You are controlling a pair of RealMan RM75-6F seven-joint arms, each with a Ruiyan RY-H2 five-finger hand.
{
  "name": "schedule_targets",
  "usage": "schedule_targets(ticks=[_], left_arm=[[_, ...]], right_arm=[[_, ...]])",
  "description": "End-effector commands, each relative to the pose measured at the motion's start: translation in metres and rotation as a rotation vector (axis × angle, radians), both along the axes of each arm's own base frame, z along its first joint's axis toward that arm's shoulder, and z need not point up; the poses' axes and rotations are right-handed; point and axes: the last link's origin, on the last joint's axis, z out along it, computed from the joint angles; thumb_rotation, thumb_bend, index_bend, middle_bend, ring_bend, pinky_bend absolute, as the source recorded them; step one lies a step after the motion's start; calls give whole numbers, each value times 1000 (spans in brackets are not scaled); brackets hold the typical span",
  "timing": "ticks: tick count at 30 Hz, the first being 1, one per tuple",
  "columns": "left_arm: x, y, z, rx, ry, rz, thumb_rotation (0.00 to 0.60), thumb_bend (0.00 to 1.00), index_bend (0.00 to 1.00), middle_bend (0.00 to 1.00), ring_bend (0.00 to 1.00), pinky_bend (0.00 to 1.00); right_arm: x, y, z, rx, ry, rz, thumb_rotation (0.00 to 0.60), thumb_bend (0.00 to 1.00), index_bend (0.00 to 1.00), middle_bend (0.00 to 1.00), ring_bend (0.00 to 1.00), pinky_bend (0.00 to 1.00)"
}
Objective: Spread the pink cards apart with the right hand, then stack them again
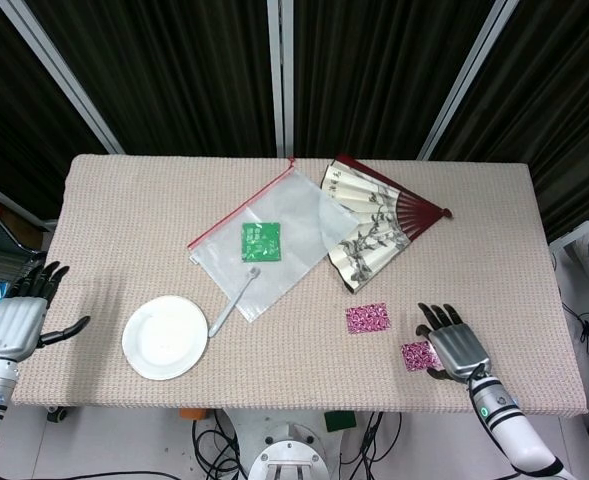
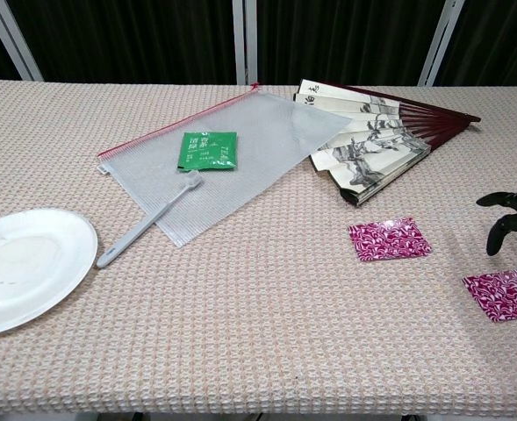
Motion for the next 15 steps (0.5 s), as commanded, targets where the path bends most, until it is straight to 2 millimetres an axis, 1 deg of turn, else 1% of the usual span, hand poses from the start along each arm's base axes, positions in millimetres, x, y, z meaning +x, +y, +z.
schedule_targets(ticks=[1, 6, 15], left_arm=[[0, 0, 0, -1, 0, -1, 0, 52, 0, 0, 0, 150], [0, 1, -1, -3, -1, -2, 0, 51, 0, 0, 0, 150], [-1, 0, 0, 0, -4, 2, 0, 51, 0, 0, 0, 150]], right_arm=[[0, 1, -2, 14, 11, -1, 600, 379, 322, 0, 0, 0], [-1, 1, -4, 28, 37, -2, 600, 379, 305, 0, 0, 0], [-1, 2, -8, 19, 50, 5, 600, 387, 303, 0, 0, 0]])
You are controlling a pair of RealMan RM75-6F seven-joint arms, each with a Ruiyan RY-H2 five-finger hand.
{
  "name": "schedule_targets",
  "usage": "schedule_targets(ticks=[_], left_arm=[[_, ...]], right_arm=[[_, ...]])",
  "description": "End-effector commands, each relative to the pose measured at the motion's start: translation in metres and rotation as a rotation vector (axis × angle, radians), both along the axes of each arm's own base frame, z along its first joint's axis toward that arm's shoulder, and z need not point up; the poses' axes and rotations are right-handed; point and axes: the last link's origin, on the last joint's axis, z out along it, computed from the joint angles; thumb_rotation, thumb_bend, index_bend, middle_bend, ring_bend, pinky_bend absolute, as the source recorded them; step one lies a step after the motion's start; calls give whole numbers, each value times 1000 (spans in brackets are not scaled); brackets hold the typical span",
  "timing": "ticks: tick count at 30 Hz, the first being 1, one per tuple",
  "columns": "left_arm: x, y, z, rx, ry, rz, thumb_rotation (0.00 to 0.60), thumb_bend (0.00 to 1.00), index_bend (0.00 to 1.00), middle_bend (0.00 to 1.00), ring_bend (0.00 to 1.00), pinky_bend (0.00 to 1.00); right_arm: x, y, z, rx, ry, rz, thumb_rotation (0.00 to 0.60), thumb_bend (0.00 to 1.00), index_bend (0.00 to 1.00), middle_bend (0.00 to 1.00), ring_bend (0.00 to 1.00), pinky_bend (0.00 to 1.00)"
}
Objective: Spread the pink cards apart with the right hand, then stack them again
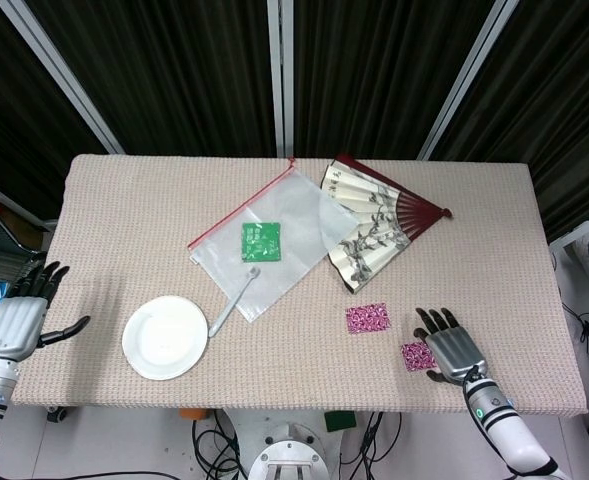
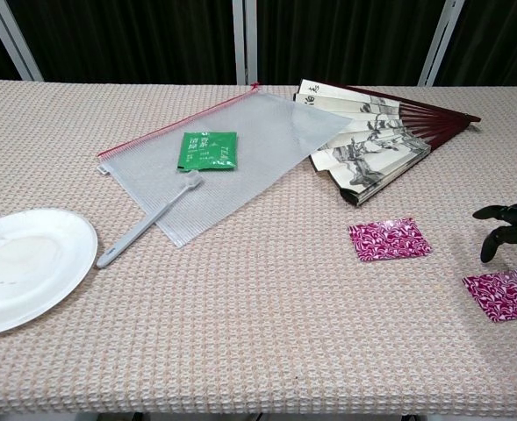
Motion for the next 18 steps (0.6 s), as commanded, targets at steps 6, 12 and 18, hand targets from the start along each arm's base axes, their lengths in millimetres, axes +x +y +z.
schedule_targets(ticks=[6, 12, 18], left_arm=[[0, 0, -1, 0, -2, -3, 0, 51, 0, 0, 0, 150], [-1, 0, -1, 0, -3, 1, 0, 51, 0, 0, 0, 150], [-1, 0, -1, -1, -3, 4, 0, 51, 0, 0, 0, 150]], right_arm=[[-2, 1, -2, 1, 18, -3, 600, 389, 309, 0, 0, 0], [-4, 0, -4, 4, 26, -8, 600, 393, 327, 0, 0, 0], [-5, -1, -6, 1, 26, -9, 600, 421, 369, 0, 0, 0]])
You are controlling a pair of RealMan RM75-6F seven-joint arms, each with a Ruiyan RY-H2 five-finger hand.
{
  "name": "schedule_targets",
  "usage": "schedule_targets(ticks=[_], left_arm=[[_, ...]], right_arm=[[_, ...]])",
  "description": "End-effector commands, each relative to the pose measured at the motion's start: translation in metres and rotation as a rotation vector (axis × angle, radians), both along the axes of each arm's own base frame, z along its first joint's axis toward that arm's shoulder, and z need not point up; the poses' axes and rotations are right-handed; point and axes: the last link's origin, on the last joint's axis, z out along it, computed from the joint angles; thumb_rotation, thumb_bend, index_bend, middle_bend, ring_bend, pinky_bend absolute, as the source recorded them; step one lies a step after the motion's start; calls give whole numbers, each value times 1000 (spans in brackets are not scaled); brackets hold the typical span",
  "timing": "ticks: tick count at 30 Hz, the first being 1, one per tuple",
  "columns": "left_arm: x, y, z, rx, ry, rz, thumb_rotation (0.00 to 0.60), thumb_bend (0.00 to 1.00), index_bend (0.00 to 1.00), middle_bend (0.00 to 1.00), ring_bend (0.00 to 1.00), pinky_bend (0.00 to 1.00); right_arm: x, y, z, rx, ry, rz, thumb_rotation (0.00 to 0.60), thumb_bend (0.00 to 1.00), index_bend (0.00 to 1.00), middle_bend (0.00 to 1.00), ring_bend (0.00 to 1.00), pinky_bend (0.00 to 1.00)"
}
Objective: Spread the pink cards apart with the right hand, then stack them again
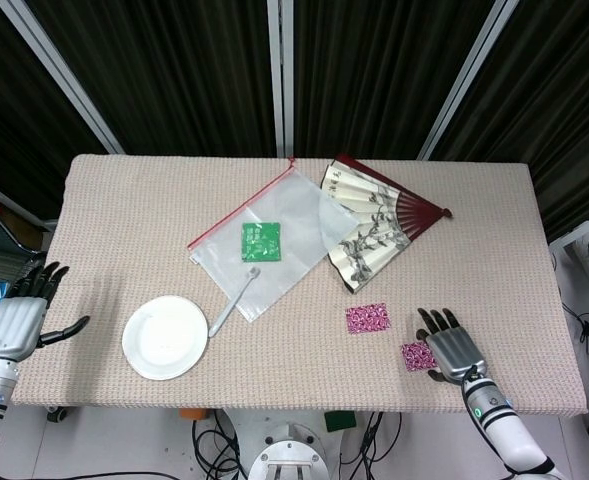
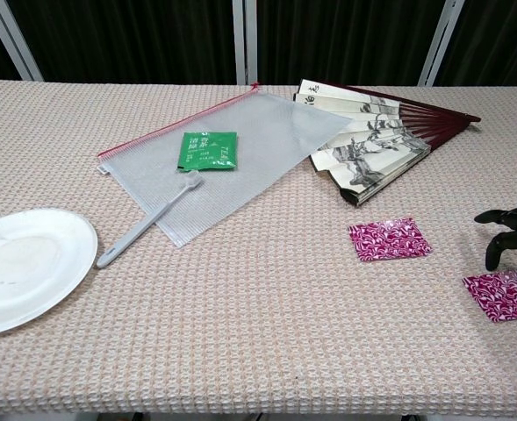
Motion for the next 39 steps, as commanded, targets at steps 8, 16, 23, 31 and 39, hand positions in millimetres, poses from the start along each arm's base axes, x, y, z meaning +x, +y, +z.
schedule_targets(ticks=[8, 16, 23, 31, 39], left_arm=[[0, 0, 0, 1, -1, 0, 0, 51, 0, 0, 0, 150], [-1, -1, 1, 5, -3, -1, 0, 51, 0, 0, 0, 150], [-1, 0, 1, 5, -4, 0, 0, 51, 0, 0, 0, 150], [-2, 0, 2, 9, -5, 6, 0, 51, 0, 0, 0, 150], [-3, 2, 4, 8, -8, 9, 0, 51, 0, 0, 0, 150]], right_arm=[[0, -1, -2, -3, -4, -1, 600, 442, 424, 7, 0, 0], [4, -4, 6, -34, -36, 2, 600, 456, 450, 15, 0, 0], [8, -10, 14, -55, -71, 4, 600, 456, 451, 17, 0, 0], [38, -34, 12, -67, -113, 65, 600, 456, 453, 40, 0, 0], [71, -65, -23, -61, -156, 75, 600, 449, 456, 36, 0, 0]])
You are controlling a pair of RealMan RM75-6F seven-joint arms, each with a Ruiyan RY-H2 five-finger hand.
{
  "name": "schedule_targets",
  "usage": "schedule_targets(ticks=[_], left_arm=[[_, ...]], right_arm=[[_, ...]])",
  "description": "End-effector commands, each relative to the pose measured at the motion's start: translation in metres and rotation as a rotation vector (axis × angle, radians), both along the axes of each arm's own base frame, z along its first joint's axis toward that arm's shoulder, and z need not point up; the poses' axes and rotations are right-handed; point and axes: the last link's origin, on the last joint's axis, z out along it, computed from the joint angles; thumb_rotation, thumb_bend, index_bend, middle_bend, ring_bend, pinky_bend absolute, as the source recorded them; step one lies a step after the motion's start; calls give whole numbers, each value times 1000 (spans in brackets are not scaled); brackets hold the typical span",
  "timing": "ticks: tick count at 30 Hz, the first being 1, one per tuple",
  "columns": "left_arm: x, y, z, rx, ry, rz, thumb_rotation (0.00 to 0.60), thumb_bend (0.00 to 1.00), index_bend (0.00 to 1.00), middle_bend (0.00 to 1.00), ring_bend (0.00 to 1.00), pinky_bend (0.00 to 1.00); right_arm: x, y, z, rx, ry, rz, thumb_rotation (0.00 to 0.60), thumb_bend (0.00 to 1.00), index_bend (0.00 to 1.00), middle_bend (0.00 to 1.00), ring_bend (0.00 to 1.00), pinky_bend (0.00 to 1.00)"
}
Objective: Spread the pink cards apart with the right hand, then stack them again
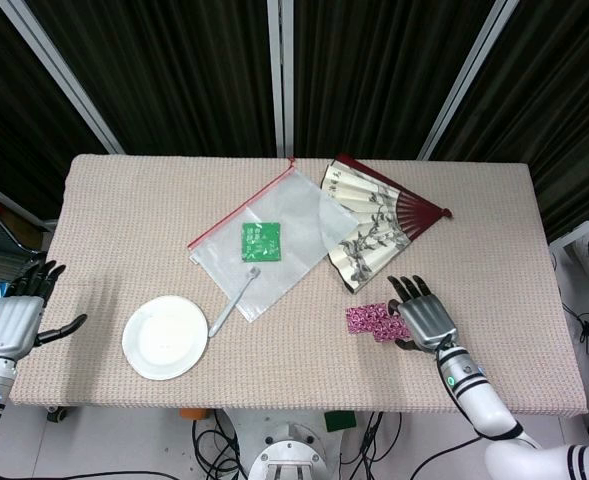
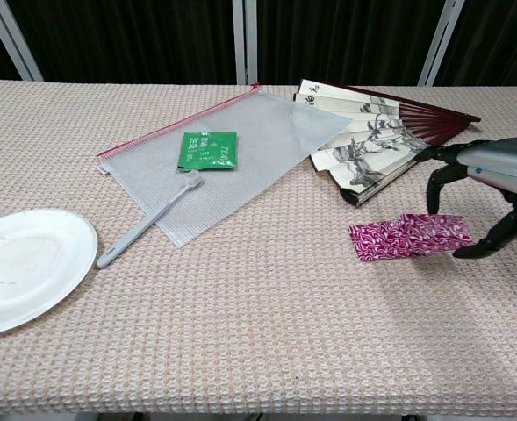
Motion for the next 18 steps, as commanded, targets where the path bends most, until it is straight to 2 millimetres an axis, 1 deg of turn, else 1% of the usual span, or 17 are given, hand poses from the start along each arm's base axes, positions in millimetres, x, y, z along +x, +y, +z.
schedule_targets(ticks=[1, 6, 10, 18], left_arm=[[-1, 1, 1, -2, -1, 3, 0, 51, 0, 0, 0, 150], [-2, 2, 1, -9, -3, 8, 0, 51, 0, 0, 0, 150], [-3, 3, 1, -13, -5, 12, 0, 51, 0, 0, 0, 150], [-6, 1, 1, -22, -6, 25, 0, 51, 0, 0, 0, 150]], right_arm=[[14, -14, -18, 1, -16, -5, 600, 449, 456, 36, 0, 0], [23, -19, -32, -5, -13, -23, 600, 444, 458, 37, 0, 0], [28, -19, -40, 1, -13, -34, 600, 443, 457, 37, 0, 0], [31, -17, -43, 2, -10, -44, 600, 437, 450, 36, 0, 0]])
